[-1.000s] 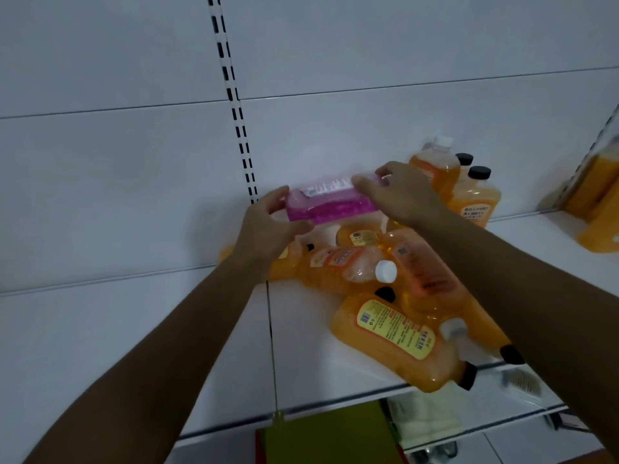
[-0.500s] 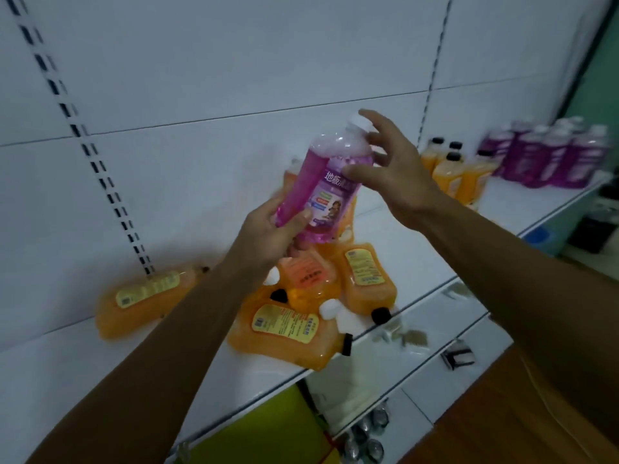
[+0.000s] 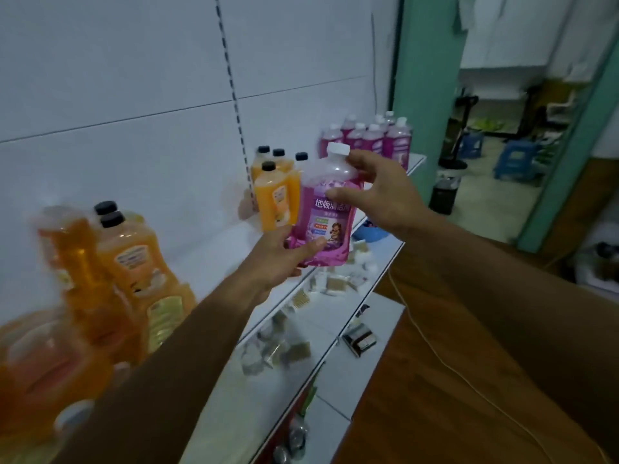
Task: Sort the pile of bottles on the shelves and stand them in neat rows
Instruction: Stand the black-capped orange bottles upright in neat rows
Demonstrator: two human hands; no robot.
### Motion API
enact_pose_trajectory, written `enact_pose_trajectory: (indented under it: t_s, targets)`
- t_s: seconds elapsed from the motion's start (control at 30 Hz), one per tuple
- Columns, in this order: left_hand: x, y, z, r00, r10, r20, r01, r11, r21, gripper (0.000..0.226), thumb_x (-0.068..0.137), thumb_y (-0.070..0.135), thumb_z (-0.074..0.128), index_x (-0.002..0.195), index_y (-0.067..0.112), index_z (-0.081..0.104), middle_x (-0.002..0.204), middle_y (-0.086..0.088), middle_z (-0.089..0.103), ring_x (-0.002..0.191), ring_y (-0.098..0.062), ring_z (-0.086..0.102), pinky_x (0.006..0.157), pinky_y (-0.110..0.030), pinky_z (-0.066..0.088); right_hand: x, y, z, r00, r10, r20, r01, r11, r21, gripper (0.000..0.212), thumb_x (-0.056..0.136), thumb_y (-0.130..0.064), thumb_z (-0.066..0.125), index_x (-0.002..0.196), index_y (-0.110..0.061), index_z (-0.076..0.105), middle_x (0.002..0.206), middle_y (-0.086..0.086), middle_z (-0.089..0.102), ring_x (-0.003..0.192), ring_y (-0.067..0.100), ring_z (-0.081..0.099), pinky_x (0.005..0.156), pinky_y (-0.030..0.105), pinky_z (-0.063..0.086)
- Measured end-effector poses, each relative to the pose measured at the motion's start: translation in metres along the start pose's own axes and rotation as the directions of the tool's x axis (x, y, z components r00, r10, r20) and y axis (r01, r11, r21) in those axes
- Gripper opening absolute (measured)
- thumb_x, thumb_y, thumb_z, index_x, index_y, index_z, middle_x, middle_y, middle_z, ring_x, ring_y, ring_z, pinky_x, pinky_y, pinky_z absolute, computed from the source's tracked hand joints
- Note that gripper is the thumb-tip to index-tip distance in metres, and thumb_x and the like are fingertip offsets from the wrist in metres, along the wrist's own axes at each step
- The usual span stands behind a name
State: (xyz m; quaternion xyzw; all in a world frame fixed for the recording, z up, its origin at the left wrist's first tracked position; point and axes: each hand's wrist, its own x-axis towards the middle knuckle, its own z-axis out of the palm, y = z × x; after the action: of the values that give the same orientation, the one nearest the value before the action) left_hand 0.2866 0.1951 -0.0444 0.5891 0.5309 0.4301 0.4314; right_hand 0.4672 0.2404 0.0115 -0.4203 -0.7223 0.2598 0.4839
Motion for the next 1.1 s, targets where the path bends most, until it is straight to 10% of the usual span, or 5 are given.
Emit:
enact_pose_trajectory:
  t_s: [0.1, 0.27, 0.43, 0.83, 1.1]
  targets:
    - [0.043, 0.004, 0.056, 0.999, 0.042, 0.007, -0.042, 0.999, 0.015, 0.023, 0.084, 0.034, 0.07, 0.105, 0.025, 0.068, 0.088, 0.013, 0.071, 0.076, 0.002, 0.067, 0.065, -0.017, 0.048, 0.019, 0.041, -0.048, 1.0, 0.001, 0.011, -0.001, 0.996, -0.088, 0.072, 0.073, -0.029, 0.082, 0.135, -0.01, 0.051, 0.117, -0.003, 0.058, 0.104, 0.008, 0.055, 0.079, 0.009, 0.043]
    - [0.109, 0.0, 0.134, 0.998, 0.045, 0.053, -0.047, 0.998, 0.049, 0.036, 0.085, 0.034, 0.07, 0.118, 0.02, 0.064, 0.102, 0.007, 0.072, 0.091, -0.008, 0.068, 0.089, -0.035, 0.054, 0.047, 0.109, -0.113, 0.996, 0.072, 0.059, -0.066, 0.993, -0.101, 0.068, 0.075, -0.027, 0.08, 0.134, -0.014, 0.05, 0.124, 0.002, 0.059, 0.107, 0.016, 0.06, 0.093, 0.036, 0.053]
    - [0.183, -0.01, 0.176, 0.994, 0.045, 0.097, -0.052, 0.996, 0.073, 0.043, 0.081, 0.035, 0.073, 0.12, 0.025, 0.056, 0.108, 0.006, 0.07, 0.097, -0.012, 0.068, 0.092, -0.042, 0.055, 0.078, 0.165, -0.145, 0.994, 0.11, 0.022, -0.108, 0.99, -0.093, 0.064, 0.077, -0.024, 0.079, 0.133, -0.016, 0.049, 0.119, -0.003, 0.059, 0.098, 0.006, 0.061, 0.083, 0.022, 0.054]
    - [0.416, -0.041, 0.19, 0.988, 0.131, -0.081, -0.117, 0.981, 0.156, 0.049, 0.076, 0.031, 0.079, 0.118, 0.017, 0.059, 0.107, 0.003, 0.067, 0.094, -0.015, 0.065, 0.084, -0.028, 0.055, 0.262, 0.293, -0.142, 0.996, 0.075, 0.056, -0.059, 0.967, -0.248, 0.063, 0.075, -0.027, 0.08, 0.131, -0.019, 0.05, 0.123, -0.004, 0.059, 0.104, 0.01, 0.059, 0.088, 0.023, 0.053]
    - [0.522, -0.078, 0.176, 0.98, 0.054, -0.191, -0.025, 0.988, 0.151, 0.034, 0.065, 0.022, 0.088, 0.092, 0.027, 0.068, 0.091, 0.005, 0.074, 0.082, -0.015, 0.07, 0.082, -0.044, 0.058, 0.352, 0.352, -0.121, 0.989, 0.064, 0.133, -0.011, 0.929, -0.369, 0.062, 0.076, -0.03, 0.079, 0.131, -0.02, 0.051, 0.125, 0.001, 0.06, 0.106, 0.012, 0.055, 0.086, 0.017, 0.042]
